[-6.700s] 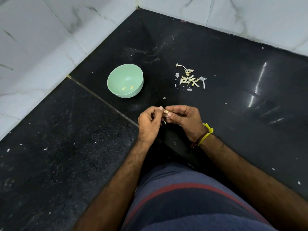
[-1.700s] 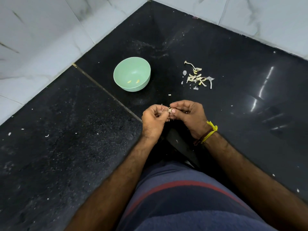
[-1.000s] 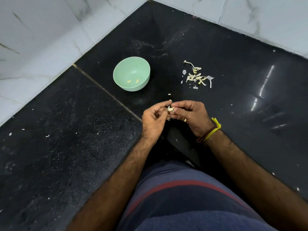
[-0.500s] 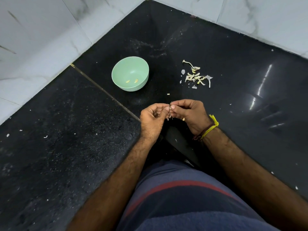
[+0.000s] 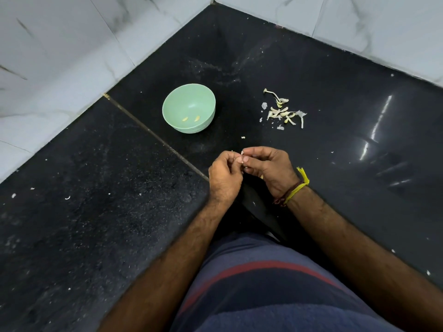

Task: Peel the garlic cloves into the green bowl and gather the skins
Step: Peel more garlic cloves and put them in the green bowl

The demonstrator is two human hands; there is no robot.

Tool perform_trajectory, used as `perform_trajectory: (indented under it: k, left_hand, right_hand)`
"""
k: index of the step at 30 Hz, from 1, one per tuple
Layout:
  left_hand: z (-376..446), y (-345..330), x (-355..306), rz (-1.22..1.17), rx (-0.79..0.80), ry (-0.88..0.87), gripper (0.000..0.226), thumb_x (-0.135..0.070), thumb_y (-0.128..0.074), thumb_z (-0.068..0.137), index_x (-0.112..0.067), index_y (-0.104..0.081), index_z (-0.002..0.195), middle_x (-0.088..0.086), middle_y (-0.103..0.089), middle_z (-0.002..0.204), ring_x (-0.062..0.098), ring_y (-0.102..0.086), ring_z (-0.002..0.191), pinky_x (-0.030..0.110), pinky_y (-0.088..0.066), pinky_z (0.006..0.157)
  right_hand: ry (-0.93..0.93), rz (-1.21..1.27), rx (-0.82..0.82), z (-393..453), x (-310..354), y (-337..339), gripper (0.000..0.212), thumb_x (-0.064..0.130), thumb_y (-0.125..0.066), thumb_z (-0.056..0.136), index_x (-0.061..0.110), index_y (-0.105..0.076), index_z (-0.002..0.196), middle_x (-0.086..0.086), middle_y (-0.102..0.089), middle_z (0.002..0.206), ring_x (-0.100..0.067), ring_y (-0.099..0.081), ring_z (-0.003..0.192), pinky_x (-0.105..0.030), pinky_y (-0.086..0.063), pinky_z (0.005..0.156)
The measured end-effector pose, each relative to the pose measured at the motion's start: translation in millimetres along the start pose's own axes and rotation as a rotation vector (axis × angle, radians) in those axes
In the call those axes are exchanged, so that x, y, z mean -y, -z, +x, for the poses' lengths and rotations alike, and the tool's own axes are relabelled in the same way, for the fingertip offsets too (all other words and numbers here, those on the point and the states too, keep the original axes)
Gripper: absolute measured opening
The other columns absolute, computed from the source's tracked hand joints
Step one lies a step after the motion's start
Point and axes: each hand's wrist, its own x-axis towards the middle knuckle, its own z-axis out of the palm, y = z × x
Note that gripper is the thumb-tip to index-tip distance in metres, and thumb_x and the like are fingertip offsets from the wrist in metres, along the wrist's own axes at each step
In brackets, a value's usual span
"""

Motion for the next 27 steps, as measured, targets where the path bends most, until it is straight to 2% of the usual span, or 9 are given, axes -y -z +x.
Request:
perform_trajectory:
  k: [3,8,12,14,19,23,27]
  left_hand:
    - [2,-2,0,0.039,-0.023,0.005,0.007,-0.013,-0.063,0.096,-0.012,-0.069,0.093,0.0,-0.073,0.087,0.022,-0.07,0.083,0.044,-0.058,0.08]
    - [7,2,1,0.03,-0.101,-0.008,0.006,-0.012,-0.064,0.096,-0.015,-0.069,0.093,-0.003,-0.071,0.083,0.02,-0.068,0.078,0.043,-0.058,0.077]
    - [11,12,6,0.105,-0.19,-0.088,0.005,-0.011,-0.067,0.094,-0.012,-0.071,0.093,-0.003,-0.071,0.087,0.015,-0.066,0.081,0.037,-0.056,0.081]
    - [11,17,12,0.204,-0.173,-0.153,0.006,-0.01,-0.068,0.093,-0.011,-0.073,0.094,0.001,-0.07,0.092,0.015,-0.065,0.086,0.035,-0.055,0.084]
    - [19,24,30,0.427,-0.091,-0.315,0.008,-0.021,-0.074,0.09,-0.013,-0.075,0.092,0.0,-0.068,0.092,0.018,-0.06,0.091,0.031,-0.05,0.083]
    - [30,27,41,0.417,-0.108,-0.326,0.017,-0.027,-0.078,0.087,-0.013,-0.07,0.081,-0.001,-0.064,0.082,0.016,-0.055,0.084,0.024,-0.042,0.079]
    - [38,23,51,0.465,-0.116,-0.422,0.008,-0.013,-0.068,0.094,-0.007,-0.073,0.095,0.008,-0.067,0.09,0.026,-0.058,0.087,0.037,-0.047,0.084]
  right_hand:
    - [-0.008,-0.008,-0.012,1,-1,0,0.016,-0.006,-0.071,0.083,0.001,-0.07,0.098,-0.011,-0.072,0.084,-0.017,-0.069,0.071,-0.025,-0.059,0.064]
    - [0.047,-0.065,-0.049,3,1,8,0.02,-0.011,-0.07,0.082,0.003,-0.07,0.097,-0.018,-0.072,0.09,-0.021,-0.071,0.075,-0.029,-0.061,0.072]
    - [0.055,-0.109,-0.158,9,5,24,0.025,-0.011,-0.076,0.076,0.007,-0.074,0.093,-0.018,-0.073,0.087,-0.025,-0.07,0.08,-0.036,-0.059,0.083]
    - [0.056,-0.119,-0.177,13,9,28,0.022,-0.008,-0.079,0.074,0.006,-0.074,0.09,-0.019,-0.073,0.085,-0.025,-0.07,0.078,-0.037,-0.059,0.082]
    - [0.19,-0.352,-0.098,20,24,7,0.015,-0.004,-0.075,0.081,0.006,-0.072,0.091,-0.011,-0.072,0.077,-0.013,-0.069,0.067,-0.024,-0.058,0.066]
    - [0.35,-0.615,-0.05,48,41,-29,0.017,0.004,-0.077,0.081,0.013,-0.074,0.095,-0.004,-0.072,0.08,-0.012,-0.068,0.074,-0.025,-0.058,0.071]
    - [0.506,-0.796,-0.065,80,63,-69,0.012,0.008,-0.079,0.078,0.013,-0.077,0.089,0.005,-0.07,0.075,-0.003,-0.064,0.069,-0.007,-0.05,0.067]
